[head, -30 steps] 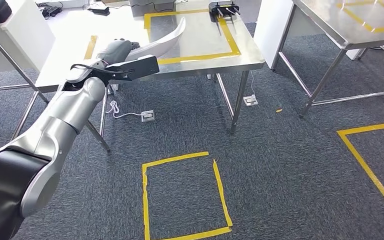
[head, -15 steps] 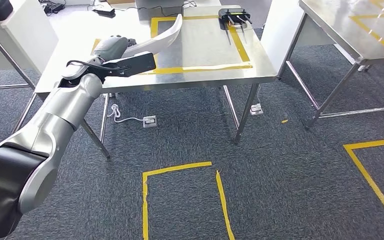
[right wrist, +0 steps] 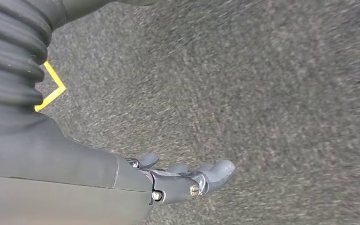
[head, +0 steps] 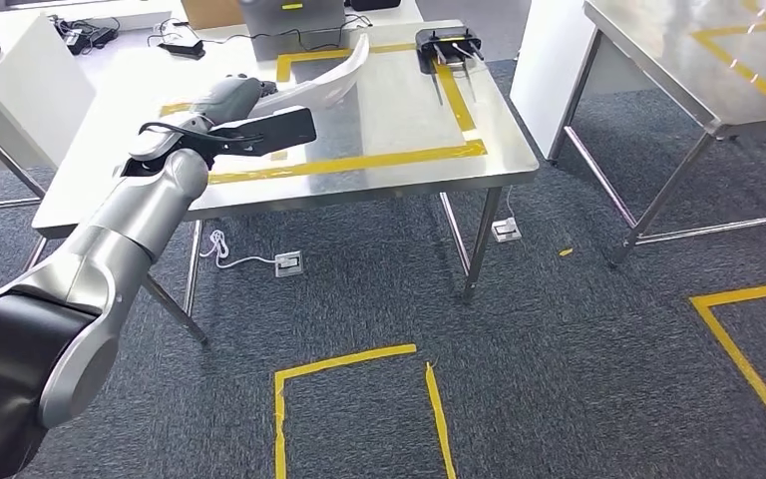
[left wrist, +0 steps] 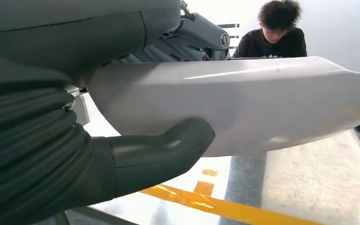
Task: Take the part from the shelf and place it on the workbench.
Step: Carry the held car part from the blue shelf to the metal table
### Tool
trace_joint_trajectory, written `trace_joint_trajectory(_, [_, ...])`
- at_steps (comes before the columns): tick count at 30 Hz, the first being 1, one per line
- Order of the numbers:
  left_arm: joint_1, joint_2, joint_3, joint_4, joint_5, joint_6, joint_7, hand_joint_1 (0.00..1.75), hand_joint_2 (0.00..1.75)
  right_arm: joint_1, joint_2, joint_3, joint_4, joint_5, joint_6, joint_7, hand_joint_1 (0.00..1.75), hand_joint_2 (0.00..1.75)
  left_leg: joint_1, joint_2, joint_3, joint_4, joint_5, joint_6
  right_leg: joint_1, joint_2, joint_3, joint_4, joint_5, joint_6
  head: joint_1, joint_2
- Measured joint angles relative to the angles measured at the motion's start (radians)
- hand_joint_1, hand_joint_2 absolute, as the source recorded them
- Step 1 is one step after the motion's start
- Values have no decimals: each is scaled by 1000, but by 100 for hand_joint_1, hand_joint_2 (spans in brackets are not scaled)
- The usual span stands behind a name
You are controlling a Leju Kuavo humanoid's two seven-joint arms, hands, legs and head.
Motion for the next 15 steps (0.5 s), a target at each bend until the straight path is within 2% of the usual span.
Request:
trace_joint_trajectory(1, [-1, 0, 0, 2, 0, 0, 0, 157, 175, -1, 1, 0, 0, 0, 0, 0, 0, 175, -4, 1, 12, -56, 43, 5, 1, 1, 10, 0, -11, 3, 0, 0])
trace_joint_trajectory(2, [-1, 0, 0, 3, -1, 0, 1, 157, 175, -1, 2, 0, 0, -1, 0, 1, 0, 175, -7, 1, 21, -91, 70, 10, 1, 2, 18, -1, -21, 8, 0, 0])
trace_joint_trajectory(3, [-2, -1, 0, 4, -2, 0, 2, 157, 175, -2, 2, 0, 0, -1, 0, 1, 0, 175, -10, 1, 25, -108, 79, 15, 2, 2, 23, 2, -27, 14, 0, 0])
trace_joint_trajectory(6, [-7, -6, 0, 2, -3, 0, 2, 157, 175, -3, 1, -1, 0, -1, -1, 1, 0, 175, -7, -2, 55, -114, 64, 31, 1, 0, 26, 30, -36, 30, 1, 0])
trace_joint_trajectory(7, [-11, -7, 0, 2, -3, 1, 2, 157, 175, -4, 1, -1, 0, -1, -1, 1, 0, 175, -5, -2, 67, -115, 59, 36, 0, -1, 8, 64, -41, 36, 2, 0])
trace_joint_trajectory(8, [-14, -8, 0, 2, -3, 1, 2, 157, 175, -5, 1, -1, 0, -1, -1, 0, 0, 175, -3, -2, 76, -116, 52, 40, -1, -3, -27, 119, -52, 41, 3, 0])
trace_joint_trajectory(10, [-16, -11, 0, 3, -3, 1, 3, 157, 175, -6, 1, -1, 0, -1, -2, 0, 0, 175, -3, -5, 92, -116, 34, 43, -5, -6, -122, 241, -85, 51, 5, 0])
trace_joint_trajectory(11, [-14, -12, 0, 3, -3, 1, 3, 157, 175, -6, 1, -1, 0, -1, -2, 0, 0, 175, -3, -6, 102, -115, 24, 42, -6, -7, -165, 279, -99, 54, 6, 0])
trace_joint_trajectory(12, [-12, -12, 0, 4, -4, 1, 4, 157, 175, -5, 1, -2, 0, -1, -2, 1, 0, 175, -2, -7, 114, -115, 12, 41, -7, -8, -193, 285, -100, 55, 6, 0])
trace_joint_trajectory(13, [-10, -12, 0, 4, -4, 1, 5, 157, 175, -4, 1, -2, 0, -1, -2, 1, 0, 175, -1, -8, 128, -114, 0, 39, -7, -10, -204, 258, -81, 55, 6, 0])
trace_joint_trajectory(14, [-10, -12, 0, 4, -4, 1, 6, 157, 175, -3, 0, -2, 0, -1, -2, 1, 0, 175, 0, -8, 145, -114, -14, 36, -8, -11, -201, 204, -40, 54, 6, 0])
trace_joint_trajectory(15, [-9, -12, 0, 4, -5, 1, 7, 157, 175, -1, 0, -2, 0, -1, -1, 1, 0, 175, 0, -8, 159, -114, -28, 32, -8, -12, -189, 134, 23, 51, 7, 0])
